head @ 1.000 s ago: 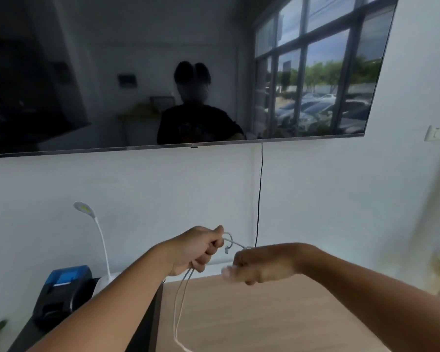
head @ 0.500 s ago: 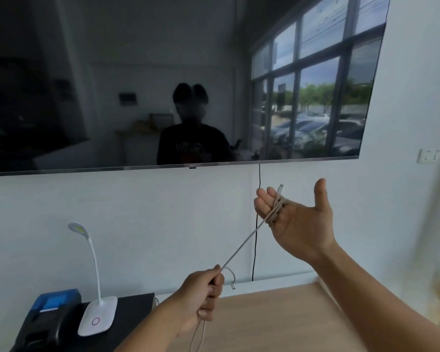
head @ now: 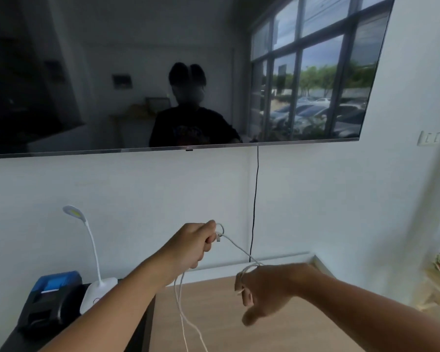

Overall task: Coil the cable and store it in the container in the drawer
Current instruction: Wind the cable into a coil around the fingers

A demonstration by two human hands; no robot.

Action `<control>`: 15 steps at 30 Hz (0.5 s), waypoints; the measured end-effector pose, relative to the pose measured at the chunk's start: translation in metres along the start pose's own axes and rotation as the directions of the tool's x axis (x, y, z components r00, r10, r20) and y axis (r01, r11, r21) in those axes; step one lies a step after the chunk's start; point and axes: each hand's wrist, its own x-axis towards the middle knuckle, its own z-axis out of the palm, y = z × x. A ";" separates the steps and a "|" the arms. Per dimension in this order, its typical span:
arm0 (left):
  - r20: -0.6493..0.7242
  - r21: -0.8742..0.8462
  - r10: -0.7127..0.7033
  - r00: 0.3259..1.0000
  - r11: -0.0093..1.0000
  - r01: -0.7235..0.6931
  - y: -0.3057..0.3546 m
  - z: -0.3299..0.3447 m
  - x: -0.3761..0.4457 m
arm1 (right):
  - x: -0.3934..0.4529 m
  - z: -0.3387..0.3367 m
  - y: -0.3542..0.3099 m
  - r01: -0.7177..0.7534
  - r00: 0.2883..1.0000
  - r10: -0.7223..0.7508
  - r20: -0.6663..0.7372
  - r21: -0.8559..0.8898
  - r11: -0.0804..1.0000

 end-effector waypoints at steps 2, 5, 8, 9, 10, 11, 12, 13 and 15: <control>-0.053 0.051 0.042 0.998 0.998 -0.039 -0.003 0.000 -0.008 | 0.011 -0.008 0.021 -0.044 0.997 0.056 -0.056 0.197 0.979; -0.088 -0.001 0.038 0.995 0.999 -0.039 -0.014 0.000 -0.015 | 0.020 -0.028 0.049 0.091 0.962 0.094 -0.257 0.624 0.776; -0.044 -0.142 -0.036 0.998 0.989 0.029 -0.031 0.003 -0.018 | 0.015 -0.054 0.056 0.388 0.876 0.136 -0.463 0.844 0.370; -0.025 -0.153 -0.061 0.998 0.987 0.056 -0.036 0.005 -0.018 | 0.012 -0.061 0.057 0.481 0.844 0.137 -0.519 0.845 0.233; 0.002 -0.159 -0.088 0.996 0.983 0.087 -0.041 0.008 -0.018 | 0.007 -0.068 0.054 0.565 0.810 0.113 -0.575 0.818 0.113; 0.035 -0.169 -0.118 0.992 0.978 0.122 -0.044 0.010 -0.017 | 0.001 -0.075 0.049 0.627 0.777 0.065 -0.626 0.779 0.013; 0.072 -0.185 -0.146 0.987 0.970 0.157 -0.047 0.012 -0.015 | -0.006 -0.081 0.042 0.659 0.751 -0.008 -0.661 0.749 -0.070; 0.112 -0.195 -0.162 0.981 0.964 0.181 -0.048 0.014 -0.014 | -0.014 -0.087 0.033 0.667 0.726 -0.110 -0.679 0.734 -0.125; 0.167 -0.192 -0.161 0.973 0.963 0.192 -0.044 0.017 -0.010 | -0.028 -0.090 0.008 0.653 0.670 -0.375 -0.641 0.749 -0.113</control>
